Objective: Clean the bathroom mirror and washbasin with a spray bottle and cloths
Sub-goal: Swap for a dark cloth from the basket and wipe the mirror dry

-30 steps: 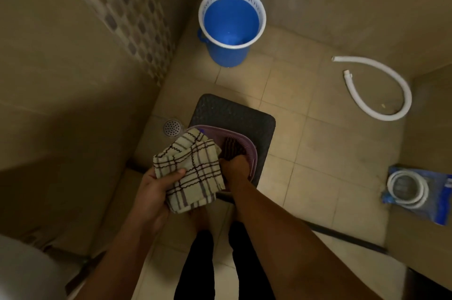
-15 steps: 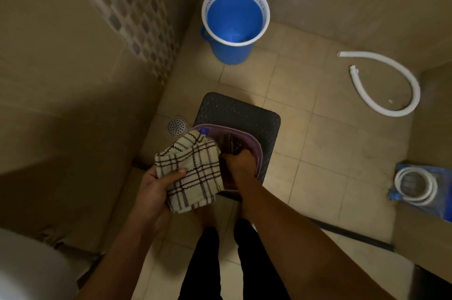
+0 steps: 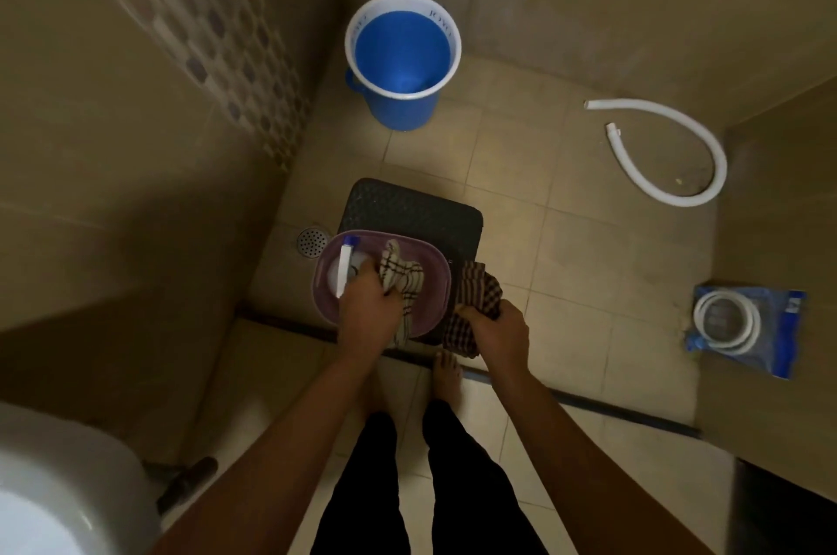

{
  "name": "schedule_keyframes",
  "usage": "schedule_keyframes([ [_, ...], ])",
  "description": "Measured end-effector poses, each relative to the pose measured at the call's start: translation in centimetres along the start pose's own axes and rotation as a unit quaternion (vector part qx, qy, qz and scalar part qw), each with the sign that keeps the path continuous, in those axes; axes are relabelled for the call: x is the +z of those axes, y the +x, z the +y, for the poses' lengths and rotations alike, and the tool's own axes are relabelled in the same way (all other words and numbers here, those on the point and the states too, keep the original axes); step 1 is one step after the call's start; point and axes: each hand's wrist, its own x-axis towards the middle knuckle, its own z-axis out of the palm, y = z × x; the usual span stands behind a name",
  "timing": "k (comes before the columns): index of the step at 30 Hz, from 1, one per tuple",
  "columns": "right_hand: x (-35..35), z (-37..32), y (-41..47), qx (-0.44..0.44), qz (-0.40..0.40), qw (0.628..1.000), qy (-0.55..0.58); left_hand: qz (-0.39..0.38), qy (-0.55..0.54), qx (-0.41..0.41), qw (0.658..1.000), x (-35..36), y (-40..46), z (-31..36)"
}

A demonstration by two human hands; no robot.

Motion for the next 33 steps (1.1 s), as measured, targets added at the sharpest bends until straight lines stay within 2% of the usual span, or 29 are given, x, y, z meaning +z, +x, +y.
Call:
schedule_keyframes([
  [5,-1.1,1.2,0.6,0.006,0.007,1.0,0.012,0.007,0.154,0.007,0.988,4.3,2.1,0.0],
  [9,-1.6,1.9,1.1,0.0,0.006,1.0,0.022,-0.004,0.313,-0.022,0.95,6.1,3.3,-1.0],
  [11,-1.6,2.0,1.2,-0.004,0.006,1.0,0.025,-0.017,0.339,-0.024,0.94,6.8,4.1,-1.8],
  [17,-1.4,2.1,2.0,0.006,0.001,0.999,0.043,-0.065,0.328,0.014,0.942,9.3,4.8,-3.0],
  [20,-1.4,2.1,2.2,0.006,-0.001,0.999,0.042,-0.057,0.257,0.013,0.965,9.9,5.0,-3.4],
  [24,-1.6,2.0,2.6,0.006,-0.006,0.999,0.04,-0.092,0.053,-0.04,0.994,10.3,6.2,-3.8],
  [27,-1.6,2.1,2.9,0.006,-0.004,0.999,0.042,-0.09,-0.039,-0.112,0.989,10.5,7.4,-5.0],
  [33,-1.0,3.4,3.7,0.011,-0.011,0.998,0.061,-0.1,-0.149,-0.256,0.95,11.7,9.7,-7.5],
])
